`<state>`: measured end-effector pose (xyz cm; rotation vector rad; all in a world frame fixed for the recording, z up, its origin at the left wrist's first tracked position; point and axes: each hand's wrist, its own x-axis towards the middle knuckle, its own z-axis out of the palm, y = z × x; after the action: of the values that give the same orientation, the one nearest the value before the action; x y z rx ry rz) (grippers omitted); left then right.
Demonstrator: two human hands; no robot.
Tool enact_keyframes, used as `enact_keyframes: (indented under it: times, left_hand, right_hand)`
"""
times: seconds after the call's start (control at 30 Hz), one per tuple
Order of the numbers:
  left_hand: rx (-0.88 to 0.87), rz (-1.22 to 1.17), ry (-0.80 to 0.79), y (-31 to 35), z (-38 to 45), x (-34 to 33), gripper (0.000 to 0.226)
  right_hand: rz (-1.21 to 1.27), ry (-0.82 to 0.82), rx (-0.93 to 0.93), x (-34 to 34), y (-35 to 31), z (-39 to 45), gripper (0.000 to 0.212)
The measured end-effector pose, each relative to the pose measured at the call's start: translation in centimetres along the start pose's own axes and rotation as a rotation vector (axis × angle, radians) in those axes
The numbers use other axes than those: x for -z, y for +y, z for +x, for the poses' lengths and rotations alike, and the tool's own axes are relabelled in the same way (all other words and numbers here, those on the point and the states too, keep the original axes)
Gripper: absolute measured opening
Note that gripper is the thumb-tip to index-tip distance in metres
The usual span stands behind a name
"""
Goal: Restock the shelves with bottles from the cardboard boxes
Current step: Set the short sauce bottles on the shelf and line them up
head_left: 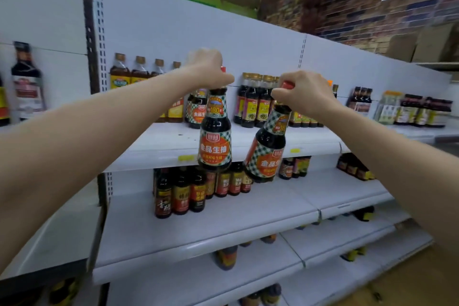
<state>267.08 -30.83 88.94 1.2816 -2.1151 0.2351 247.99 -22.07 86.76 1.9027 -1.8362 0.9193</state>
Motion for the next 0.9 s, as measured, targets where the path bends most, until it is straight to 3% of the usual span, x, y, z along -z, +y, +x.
enact_keyframes:
  times: [0.37,0.7,0.9]
  left_hand:
    - [0.022,0.016,0.056,-0.6,11.1,-5.5,0.035]
    - [0.112,0.122,0.043,-1.4,17.4,-12.3,0.036]
    - [0.188,0.172,0.003,-1.5,20.2,-15.8,0.038]
  right_hand:
    - [-0.027,0.097,0.051,-3.3,5.3,10.2,0.029]
    - [0.032,0.046,0.102,-10.1,10.1,17.4,0.028]
    - [0.054,-0.075,0.166,-14.1,12.7,21.5,0.025]
